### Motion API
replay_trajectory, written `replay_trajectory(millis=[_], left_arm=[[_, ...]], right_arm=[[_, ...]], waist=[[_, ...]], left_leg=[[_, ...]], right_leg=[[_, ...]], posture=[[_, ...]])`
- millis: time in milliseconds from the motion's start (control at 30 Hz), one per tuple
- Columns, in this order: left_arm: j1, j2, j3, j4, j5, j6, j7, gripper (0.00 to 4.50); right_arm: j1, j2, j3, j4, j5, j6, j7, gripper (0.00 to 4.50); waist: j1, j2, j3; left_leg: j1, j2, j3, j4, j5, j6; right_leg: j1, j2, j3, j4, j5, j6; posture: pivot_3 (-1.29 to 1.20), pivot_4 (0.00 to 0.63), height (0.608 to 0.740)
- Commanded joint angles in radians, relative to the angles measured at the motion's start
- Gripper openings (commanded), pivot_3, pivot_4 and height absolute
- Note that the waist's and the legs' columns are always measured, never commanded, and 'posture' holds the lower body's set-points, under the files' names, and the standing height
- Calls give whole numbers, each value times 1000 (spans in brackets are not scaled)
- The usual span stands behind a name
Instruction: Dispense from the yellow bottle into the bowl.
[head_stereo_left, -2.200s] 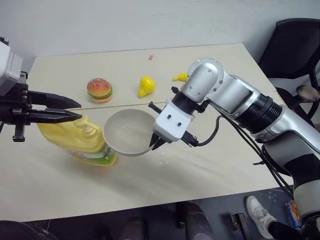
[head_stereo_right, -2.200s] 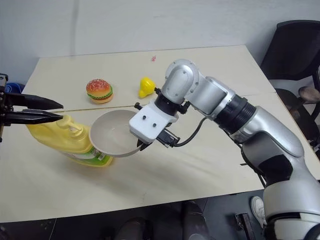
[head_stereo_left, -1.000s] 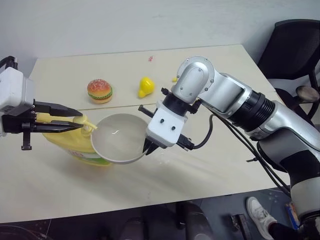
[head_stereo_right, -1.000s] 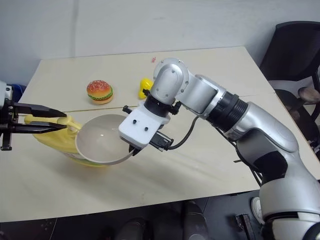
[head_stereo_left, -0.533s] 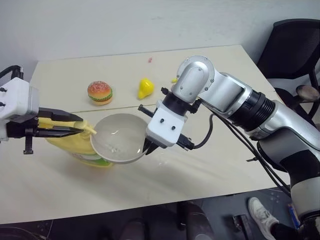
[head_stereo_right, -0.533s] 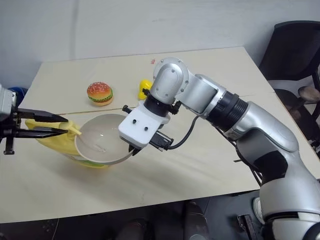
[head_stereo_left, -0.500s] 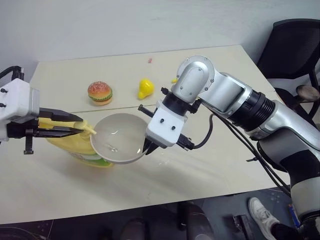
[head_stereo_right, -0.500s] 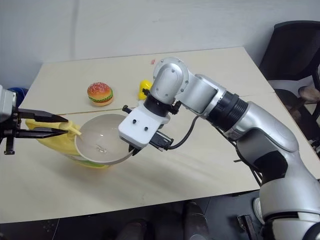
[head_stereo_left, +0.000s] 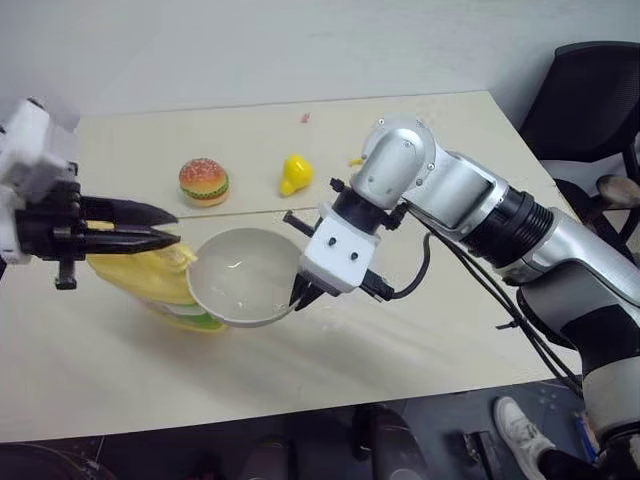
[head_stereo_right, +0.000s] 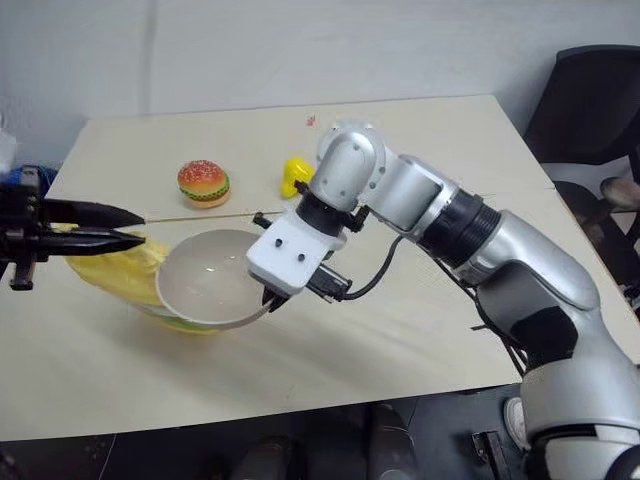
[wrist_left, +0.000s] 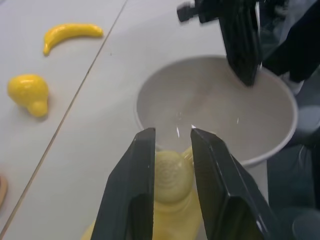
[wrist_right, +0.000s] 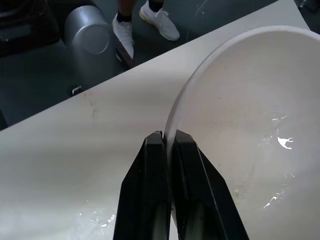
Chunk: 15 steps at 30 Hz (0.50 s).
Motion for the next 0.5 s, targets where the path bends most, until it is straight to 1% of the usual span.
replay_trajectory(millis=[33,133,233,267,333,367,433,500], left_arm=[[1,51,153,-17,-23,87,-19,2320],[73,61,279,-36,30,144,-72,3342],[134,59,396,-53,69,192,-112,4342],[148,55,424,-61,81,199,-117,4484],[179,43,468,-83,103,211,-128,4484],[190,38,481,-91,110,212,-131,4500],[231,23,508,-117,131,208,-151,4500],[272,4,524,-143,152,191,-165,4500]], right_arm=[[80,-92,-81,-29,-3,1,48,0],[190,-122,-137,27,-104,-82,35,0],[265,-97,-173,139,-254,-239,-31,0],[282,-83,-182,179,-292,-284,-52,0],[309,-53,-202,248,-345,-332,-89,0],[315,-41,-213,271,-361,-348,-95,536],[324,-13,-233,315,-389,-370,-110,1107],[329,14,-254,346,-405,-380,-115,1799]], waist=[[1,-2,1],[-1,-2,1],[-8,-4,3],[-9,-5,3],[-11,-5,3],[-11,-4,4],[-11,-4,4],[-11,-4,4]], left_leg=[[0,0,0,0,0,0],[-1,-1,0,-1,0,0],[-1,0,2,-2,0,0],[0,1,4,-1,0,-1],[1,2,6,-1,0,-1],[2,4,7,-1,0,-2],[3,7,7,-1,-1,-4],[4,9,7,-1,-1,-7]], right_leg=[[0,-1,-2,-1,0,0],[0,-2,-7,-3,0,0],[0,-2,-7,-3,0,0],[0,-1,-6,-3,0,0],[0,0,-4,-1,-1,-1],[1,2,-4,-1,-1,-1],[1,5,-3,0,-1,-3],[1,7,-4,0,-2,-5]], posture=[[0,150,740],[0,150,740],[0,150,740],[0,150,740],[0,150,740],[0,150,740],[0,150,740],[0,150,740]])
